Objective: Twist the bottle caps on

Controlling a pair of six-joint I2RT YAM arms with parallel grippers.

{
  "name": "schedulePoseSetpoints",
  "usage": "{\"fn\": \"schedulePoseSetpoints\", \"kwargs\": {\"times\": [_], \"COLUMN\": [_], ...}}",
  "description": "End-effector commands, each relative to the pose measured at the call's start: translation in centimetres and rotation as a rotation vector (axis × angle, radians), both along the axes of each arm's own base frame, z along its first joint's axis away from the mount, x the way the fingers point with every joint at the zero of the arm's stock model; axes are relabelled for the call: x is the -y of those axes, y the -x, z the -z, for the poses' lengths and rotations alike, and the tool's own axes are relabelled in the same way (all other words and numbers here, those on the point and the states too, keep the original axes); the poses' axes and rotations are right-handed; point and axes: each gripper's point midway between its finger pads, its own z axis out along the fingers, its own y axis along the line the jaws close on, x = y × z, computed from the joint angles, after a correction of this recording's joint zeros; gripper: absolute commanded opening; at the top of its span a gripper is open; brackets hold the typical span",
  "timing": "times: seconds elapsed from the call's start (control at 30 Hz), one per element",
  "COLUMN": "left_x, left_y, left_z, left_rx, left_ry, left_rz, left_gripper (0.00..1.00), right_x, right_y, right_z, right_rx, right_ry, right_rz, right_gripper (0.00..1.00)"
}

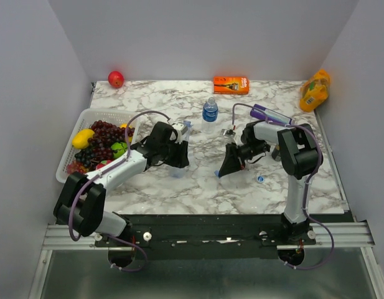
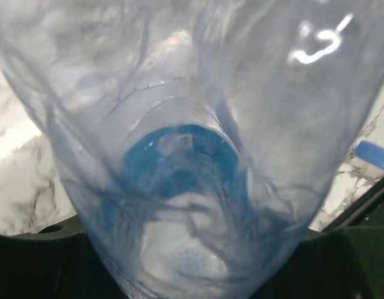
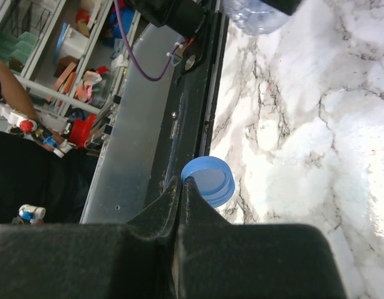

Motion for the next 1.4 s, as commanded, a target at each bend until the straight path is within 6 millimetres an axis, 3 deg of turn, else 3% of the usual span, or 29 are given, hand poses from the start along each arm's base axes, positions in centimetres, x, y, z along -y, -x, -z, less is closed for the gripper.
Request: {"fn": "schedulePoseSetpoints", "kwargs": {"times": [0.0, 0.2, 0.27, 0.37, 0.5, 0.6, 0.67, 0.77, 0.83, 0.87, 0.9, 0.97, 1.03, 1.13, 1.37], "left_x": [-4.2, -4.6, -4.6, -4.8, -5.8, -6.3, -6.3, -5.2, -2.3, -0.9, 1.2, 3.1, 5.8, 8.3, 10.2], "left_y": [6.6, 8.5, 8.1, 7.9, 7.7, 7.2, 6.5, 3.6, 2.7, 1.0, 2.3, 2.7, 3.7, 4.3, 6.3], "left_z": [3.2, 5.2, 5.5, 5.9, 5.8, 4.8, 3.4, -1.2, -6.4, -9.2, -11.4, -13.2, -13.0, -12.4, -10.3], "left_rx": [-0.371, -0.538, -0.545, -0.556, -0.535, -0.488, -0.437, -0.210, 0.001, 0.230, 0.332, 0.590, 0.637, 0.672, 0.805], "left_ry": [-0.133, -0.133, -0.139, -0.159, -0.210, -0.215, -0.207, -0.132, 0.029, 0.068, 0.161, 0.148, 0.153, 0.155, 0.096], "left_rz": [-0.136, -0.162, -0.171, -0.175, -0.189, -0.181, -0.160, -0.084, 0.092, 0.225, 0.389, 0.616, 0.792, 0.957, 1.205], "left_gripper": [0.13, 0.30, 0.37, 0.54, 0.86, 0.99, 0.99, 0.98, 0.94, 0.93, 0.93, 0.92, 0.86, 0.77, 0.76], "right_x": [-0.9, -1.1, -1.1, -1.0, -0.9, -0.9, -0.9, -0.9, -0.8, -0.8, -0.8, -0.8, -0.8, -0.8, -0.4], "right_y": [-0.6, -1.4, -1.4, -1.1, -0.8, -0.8, -0.7, -0.6, -0.5, -0.4, -0.3, -0.2, -0.1, 0.1, 0.8], "right_z": [-3.9, -3.8, -3.7, -3.9, -4.1, -4.2, -4.3, -4.9, -5.3, -5.7, -5.8, -6.1, -6.5, -6.4, -7.0], "right_rx": [-0.199, -0.219, -0.223, -0.210, -0.196, -0.190, -0.182, -0.155, -0.142, -0.133, -0.132, -0.135, -0.135, -0.118, -0.055], "right_ry": [-0.078, -0.070, -0.063, -0.067, -0.079, -0.081, -0.080, -0.081, -0.081, -0.084, -0.084, -0.084, -0.084, -0.074, -0.058], "right_rz": [0.112, 0.113, 0.107, 0.106, 0.112, 0.111, 0.106, 0.097, 0.093, 0.092, 0.088, 0.087, 0.084, 0.071, 0.046], "right_gripper": [0.06, 0.06, 0.06, 0.06, 0.06, 0.06, 0.07, 0.06, 0.06, 0.06, 0.06, 0.06, 0.06, 0.06, 0.06]}}
